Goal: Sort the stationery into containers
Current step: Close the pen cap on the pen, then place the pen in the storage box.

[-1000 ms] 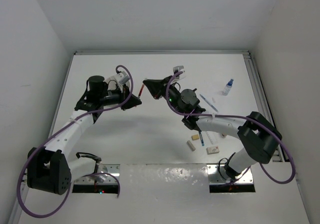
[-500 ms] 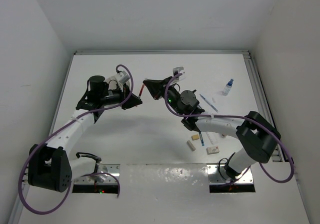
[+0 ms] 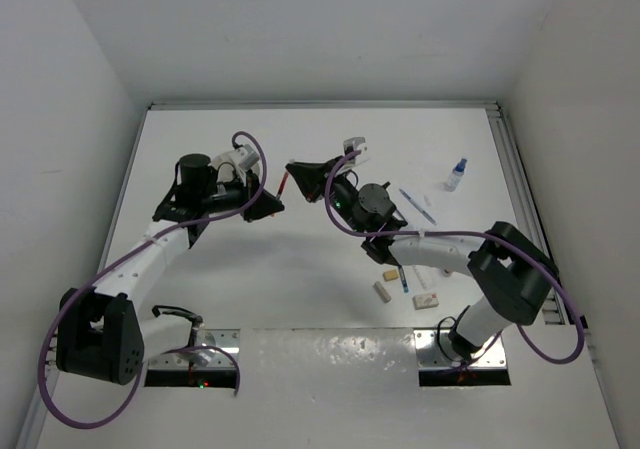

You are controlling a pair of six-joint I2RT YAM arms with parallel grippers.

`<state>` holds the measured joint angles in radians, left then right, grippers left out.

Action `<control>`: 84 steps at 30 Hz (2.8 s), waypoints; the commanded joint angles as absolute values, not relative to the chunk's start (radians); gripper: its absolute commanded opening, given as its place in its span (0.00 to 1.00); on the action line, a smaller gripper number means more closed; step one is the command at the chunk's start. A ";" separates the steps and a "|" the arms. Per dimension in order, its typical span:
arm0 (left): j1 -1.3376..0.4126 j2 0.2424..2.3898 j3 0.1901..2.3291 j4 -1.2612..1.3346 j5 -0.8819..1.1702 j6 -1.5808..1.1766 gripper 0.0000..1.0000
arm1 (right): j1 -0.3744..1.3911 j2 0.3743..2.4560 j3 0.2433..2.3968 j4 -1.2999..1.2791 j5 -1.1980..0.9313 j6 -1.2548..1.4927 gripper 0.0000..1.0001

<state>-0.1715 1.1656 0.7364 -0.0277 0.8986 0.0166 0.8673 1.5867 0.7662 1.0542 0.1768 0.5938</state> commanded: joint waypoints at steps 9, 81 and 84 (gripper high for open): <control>-0.137 1.134 0.805 0.336 0.839 -0.026 0.00 | 0.976 1.681 0.683 0.698 -0.066 0.543 0.00; -0.124 1.051 0.749 0.255 1.020 0.121 0.00 | 0.770 1.388 0.880 0.535 -0.172 0.339 0.67; -0.124 1.055 0.735 0.242 1.054 0.127 0.00 | 0.779 1.384 0.923 0.569 -0.193 0.333 0.67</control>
